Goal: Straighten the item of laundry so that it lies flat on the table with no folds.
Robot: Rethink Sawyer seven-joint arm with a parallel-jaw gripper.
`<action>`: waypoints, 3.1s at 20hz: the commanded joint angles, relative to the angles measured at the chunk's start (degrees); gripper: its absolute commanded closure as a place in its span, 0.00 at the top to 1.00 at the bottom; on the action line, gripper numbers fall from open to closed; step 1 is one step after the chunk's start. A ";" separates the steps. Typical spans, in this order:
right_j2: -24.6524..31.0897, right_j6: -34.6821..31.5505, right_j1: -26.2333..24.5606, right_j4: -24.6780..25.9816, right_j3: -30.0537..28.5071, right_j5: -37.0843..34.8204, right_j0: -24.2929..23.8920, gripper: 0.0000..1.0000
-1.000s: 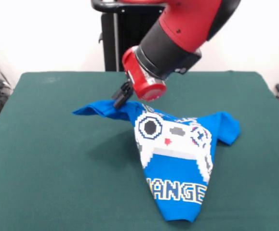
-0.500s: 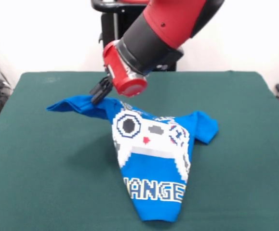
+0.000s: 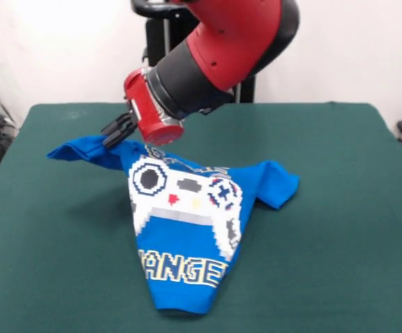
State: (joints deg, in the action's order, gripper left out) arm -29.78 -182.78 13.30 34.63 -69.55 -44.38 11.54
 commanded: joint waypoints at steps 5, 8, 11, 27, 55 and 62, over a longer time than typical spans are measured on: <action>-5.47 -23.84 -10.50 -2.08 -2.83 5.44 6.52 0.00; -1.60 -18.25 -8.05 -4.63 -4.47 11.14 2.75 0.00; 1.51 -10.14 -4.78 -5.46 -5.54 11.49 -0.58 0.00; 13.04 9.30 7.78 -8.86 -9.53 7.77 -9.05 1.00; 36.47 14.68 -0.67 -10.17 8.03 -0.90 -20.68 1.00; 40.21 11.48 -0.38 -15.66 7.42 -11.56 -20.75 1.00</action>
State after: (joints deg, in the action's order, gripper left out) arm 0.73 -186.21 15.90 23.24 -62.21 -44.99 -10.21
